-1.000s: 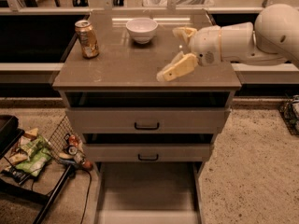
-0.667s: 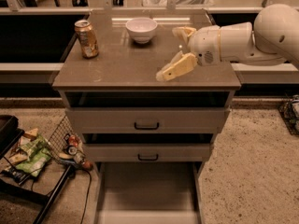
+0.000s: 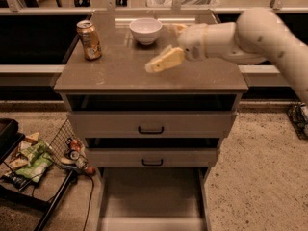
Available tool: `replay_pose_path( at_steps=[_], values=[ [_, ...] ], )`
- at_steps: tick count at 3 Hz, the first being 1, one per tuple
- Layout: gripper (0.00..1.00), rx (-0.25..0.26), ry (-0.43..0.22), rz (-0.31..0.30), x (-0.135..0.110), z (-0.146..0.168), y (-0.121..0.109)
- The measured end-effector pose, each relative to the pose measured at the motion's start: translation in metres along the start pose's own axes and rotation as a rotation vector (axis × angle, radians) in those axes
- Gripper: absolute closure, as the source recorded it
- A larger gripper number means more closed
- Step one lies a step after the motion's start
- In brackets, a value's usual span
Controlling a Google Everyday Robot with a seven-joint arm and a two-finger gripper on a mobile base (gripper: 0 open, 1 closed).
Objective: Place orange can into bottom drawer
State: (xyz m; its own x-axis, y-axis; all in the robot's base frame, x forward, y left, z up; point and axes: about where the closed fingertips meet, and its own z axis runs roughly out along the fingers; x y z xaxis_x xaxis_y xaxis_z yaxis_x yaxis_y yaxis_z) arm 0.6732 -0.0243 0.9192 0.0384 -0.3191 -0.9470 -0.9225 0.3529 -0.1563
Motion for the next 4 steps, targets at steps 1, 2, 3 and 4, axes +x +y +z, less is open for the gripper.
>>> replay_pose_path(
  at_steps=[1,2,3,4],
  values=[
    [0.00,0.012,-0.025,0.001,-0.017,0.059,-0.026],
    [0.00,0.022,-0.039,0.006,-0.044,0.115,-0.046],
    [0.00,0.013,-0.055,0.023,-0.059,0.146,-0.048],
    [0.00,-0.024,-0.101,0.045,-0.070,0.188,-0.044]
  ],
)
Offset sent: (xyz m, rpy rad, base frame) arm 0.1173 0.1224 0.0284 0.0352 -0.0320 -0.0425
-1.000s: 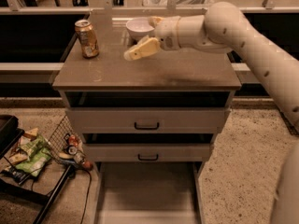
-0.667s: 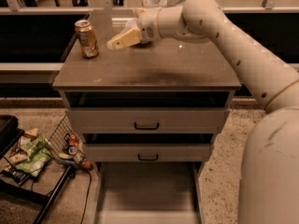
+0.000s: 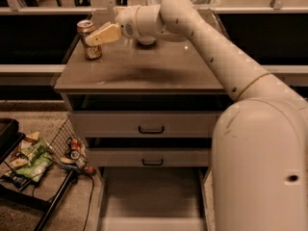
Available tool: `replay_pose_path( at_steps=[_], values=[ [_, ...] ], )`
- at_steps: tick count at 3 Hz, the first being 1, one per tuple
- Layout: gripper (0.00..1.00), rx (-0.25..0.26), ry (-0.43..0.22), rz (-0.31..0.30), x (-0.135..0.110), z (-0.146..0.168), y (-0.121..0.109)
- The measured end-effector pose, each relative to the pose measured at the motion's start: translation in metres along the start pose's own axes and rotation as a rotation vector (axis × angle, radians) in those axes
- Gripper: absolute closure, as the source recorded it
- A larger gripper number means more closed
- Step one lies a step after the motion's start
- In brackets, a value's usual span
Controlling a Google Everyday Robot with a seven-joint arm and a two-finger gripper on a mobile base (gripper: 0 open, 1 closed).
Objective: Place orange can into bottom drawer
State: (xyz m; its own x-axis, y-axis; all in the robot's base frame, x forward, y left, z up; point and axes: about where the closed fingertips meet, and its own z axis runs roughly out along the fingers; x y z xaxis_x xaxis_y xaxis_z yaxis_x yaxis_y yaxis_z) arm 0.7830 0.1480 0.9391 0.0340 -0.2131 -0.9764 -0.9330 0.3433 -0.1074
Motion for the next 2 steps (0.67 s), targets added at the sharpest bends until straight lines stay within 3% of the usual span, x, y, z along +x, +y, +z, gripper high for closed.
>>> replay_pose_path(
  at_steps=[2],
  values=[
    [0.00,-0.003,-0.019,0.063,0.024,0.064,-0.013]
  ],
)
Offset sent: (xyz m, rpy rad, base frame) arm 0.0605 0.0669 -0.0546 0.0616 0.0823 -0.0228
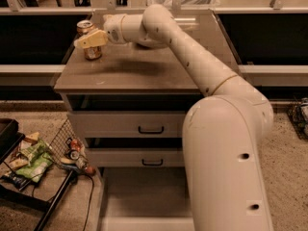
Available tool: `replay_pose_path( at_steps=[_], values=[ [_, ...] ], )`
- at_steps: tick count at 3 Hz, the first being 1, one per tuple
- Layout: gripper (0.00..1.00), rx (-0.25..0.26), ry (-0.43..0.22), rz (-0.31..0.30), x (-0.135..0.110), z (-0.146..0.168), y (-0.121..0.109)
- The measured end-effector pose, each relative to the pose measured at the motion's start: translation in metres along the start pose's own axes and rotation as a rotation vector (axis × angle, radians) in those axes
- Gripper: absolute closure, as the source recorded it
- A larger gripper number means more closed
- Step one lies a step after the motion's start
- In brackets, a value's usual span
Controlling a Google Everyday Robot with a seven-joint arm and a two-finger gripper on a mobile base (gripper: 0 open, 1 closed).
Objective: Place orange can into bottom drawer
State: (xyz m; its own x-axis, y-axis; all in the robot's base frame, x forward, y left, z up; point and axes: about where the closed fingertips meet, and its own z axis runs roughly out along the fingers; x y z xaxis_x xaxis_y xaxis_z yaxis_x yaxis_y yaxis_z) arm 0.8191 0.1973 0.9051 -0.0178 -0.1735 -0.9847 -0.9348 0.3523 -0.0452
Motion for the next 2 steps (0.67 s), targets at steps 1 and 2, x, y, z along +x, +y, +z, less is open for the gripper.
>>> replay_pose_path(
  at_steps=[1,2],
  values=[
    [0.18,-0.006,0.004,0.019,0.0099,0.0194,-0.0001],
    [0.41,-0.011,-0.004,0.003,0.0046,0.0235,0.0078]
  ],
)
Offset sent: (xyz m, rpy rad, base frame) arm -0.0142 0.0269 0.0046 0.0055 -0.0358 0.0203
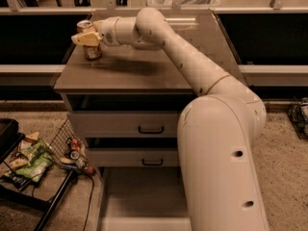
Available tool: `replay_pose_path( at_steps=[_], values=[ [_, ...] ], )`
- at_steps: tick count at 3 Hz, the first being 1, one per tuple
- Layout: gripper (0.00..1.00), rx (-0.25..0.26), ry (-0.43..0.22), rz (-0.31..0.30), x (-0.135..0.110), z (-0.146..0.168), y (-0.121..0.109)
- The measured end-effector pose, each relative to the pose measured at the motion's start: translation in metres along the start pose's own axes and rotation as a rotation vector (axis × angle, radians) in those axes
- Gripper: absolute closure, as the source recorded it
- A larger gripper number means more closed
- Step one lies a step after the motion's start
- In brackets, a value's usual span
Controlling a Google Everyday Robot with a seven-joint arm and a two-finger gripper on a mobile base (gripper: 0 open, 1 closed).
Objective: Place orange can into bottom drawer
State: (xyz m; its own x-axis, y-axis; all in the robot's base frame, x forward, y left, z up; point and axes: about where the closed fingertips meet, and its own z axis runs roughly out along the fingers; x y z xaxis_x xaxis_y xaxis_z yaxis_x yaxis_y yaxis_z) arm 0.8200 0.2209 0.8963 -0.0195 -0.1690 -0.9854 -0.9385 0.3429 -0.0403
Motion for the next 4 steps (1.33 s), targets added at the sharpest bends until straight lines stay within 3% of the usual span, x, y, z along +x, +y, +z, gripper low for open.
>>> replay_pose_path(
  at_steps=[1,2,3,4],
  values=[
    [0.64,0.016,-0.004,-0.041,-0.015,-0.014,0.013],
    [0.87,0.031,0.027,-0.089,-0.032,-0.051,0.037],
    [1.00,0.082,0.063,-0.095,-0.057,-0.118,0.067],
    [1.00,0.104,0.106,-0.079,-0.061,-0.190,0.116]
  ],
)
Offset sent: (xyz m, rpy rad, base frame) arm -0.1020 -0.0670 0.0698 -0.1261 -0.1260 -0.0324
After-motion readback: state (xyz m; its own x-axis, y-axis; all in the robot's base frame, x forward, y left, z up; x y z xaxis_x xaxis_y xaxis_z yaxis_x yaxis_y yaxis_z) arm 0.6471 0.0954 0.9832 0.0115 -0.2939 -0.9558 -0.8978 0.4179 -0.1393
